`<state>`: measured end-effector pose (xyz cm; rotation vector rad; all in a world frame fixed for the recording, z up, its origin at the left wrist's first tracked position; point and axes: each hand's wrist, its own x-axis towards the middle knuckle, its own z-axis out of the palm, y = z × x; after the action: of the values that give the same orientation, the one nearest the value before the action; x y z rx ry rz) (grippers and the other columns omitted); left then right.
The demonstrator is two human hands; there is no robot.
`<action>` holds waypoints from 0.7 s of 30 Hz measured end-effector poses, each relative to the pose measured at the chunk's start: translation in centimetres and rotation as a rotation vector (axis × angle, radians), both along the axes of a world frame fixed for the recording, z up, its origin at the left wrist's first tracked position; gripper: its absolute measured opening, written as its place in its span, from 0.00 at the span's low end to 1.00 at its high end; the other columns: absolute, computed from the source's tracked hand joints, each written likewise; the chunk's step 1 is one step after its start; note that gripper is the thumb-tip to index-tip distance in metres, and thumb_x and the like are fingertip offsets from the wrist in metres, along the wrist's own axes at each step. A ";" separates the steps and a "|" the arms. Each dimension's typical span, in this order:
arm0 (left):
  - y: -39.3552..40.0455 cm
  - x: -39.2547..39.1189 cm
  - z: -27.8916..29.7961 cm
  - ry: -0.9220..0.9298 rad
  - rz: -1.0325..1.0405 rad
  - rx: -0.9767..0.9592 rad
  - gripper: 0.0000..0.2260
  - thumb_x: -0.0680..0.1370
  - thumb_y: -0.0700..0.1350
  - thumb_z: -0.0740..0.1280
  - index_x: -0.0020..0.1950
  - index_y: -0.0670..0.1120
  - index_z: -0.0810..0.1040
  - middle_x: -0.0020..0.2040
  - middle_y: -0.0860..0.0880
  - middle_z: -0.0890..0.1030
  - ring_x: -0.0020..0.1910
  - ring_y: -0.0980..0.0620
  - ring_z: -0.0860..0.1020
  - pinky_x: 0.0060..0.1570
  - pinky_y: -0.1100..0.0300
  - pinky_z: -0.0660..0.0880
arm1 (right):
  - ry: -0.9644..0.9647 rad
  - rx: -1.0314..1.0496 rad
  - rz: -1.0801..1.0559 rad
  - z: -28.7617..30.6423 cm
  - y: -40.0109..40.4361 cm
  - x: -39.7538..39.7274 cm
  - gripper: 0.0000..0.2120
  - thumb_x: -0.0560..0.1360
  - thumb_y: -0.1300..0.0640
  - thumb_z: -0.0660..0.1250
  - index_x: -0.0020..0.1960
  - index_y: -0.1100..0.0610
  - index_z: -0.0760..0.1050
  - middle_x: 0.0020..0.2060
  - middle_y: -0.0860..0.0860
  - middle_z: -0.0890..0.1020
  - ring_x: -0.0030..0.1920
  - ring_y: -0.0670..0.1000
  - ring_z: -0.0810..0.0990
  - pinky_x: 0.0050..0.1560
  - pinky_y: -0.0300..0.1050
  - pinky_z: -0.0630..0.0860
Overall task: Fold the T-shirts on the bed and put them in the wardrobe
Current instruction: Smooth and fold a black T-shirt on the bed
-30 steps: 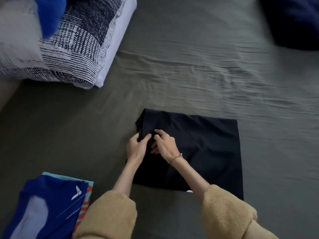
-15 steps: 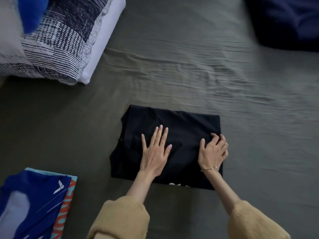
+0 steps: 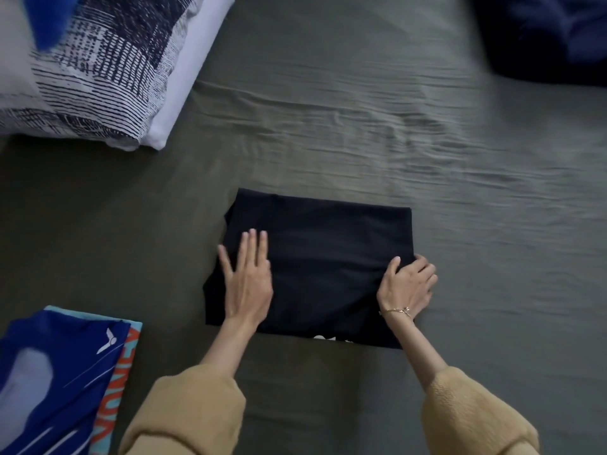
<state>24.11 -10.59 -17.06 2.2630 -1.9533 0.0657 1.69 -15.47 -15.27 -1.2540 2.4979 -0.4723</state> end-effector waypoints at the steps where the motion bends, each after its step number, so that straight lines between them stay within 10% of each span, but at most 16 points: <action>1: -0.3 -1.0 0.2 0.028 -0.091 0.001 0.22 0.79 0.44 0.55 0.73 0.40 0.66 0.71 0.41 0.69 0.70 0.44 0.68 0.68 0.38 0.60 | -0.038 0.006 -0.014 0.2 -0.1 0.1 0.19 0.79 0.52 0.57 0.65 0.63 0.65 0.60 0.60 0.71 0.60 0.61 0.70 0.52 0.54 0.67; 5: -1.0 -4.6 1.2 0.152 -0.289 0.080 0.21 0.76 0.40 0.64 0.69 0.45 0.72 0.61 0.45 0.76 0.59 0.46 0.75 0.55 0.51 0.74 | -0.242 0.049 -0.096 1.8 -0.9 0.0 0.17 0.78 0.55 0.59 0.62 0.63 0.66 0.58 0.61 0.75 0.56 0.62 0.75 0.48 0.51 0.67; 15: -1.4 2.7 2.3 0.669 0.370 0.007 0.10 0.76 0.39 0.65 0.56 0.47 0.77 0.44 0.52 0.73 0.42 0.51 0.73 0.41 0.59 0.69 | -0.510 -0.027 0.142 7.8 -1.5 8.3 0.20 0.76 0.57 0.62 0.67 0.59 0.65 0.55 0.61 0.79 0.57 0.63 0.75 0.54 0.49 0.69; 21: -2.0 7.4 2.7 1.321 0.437 0.213 0.11 0.81 0.40 0.58 0.58 0.45 0.78 0.42 0.50 0.78 0.34 0.57 0.72 0.34 0.70 0.69 | -0.532 0.115 0.326 8.3 -0.9 16.0 0.20 0.77 0.58 0.61 0.67 0.56 0.63 0.56 0.59 0.78 0.58 0.62 0.75 0.54 0.48 0.70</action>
<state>31.54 -12.62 -14.33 1.8604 -0.7710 -1.2548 17.67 -16.41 -6.96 -1.2590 1.8174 -0.4930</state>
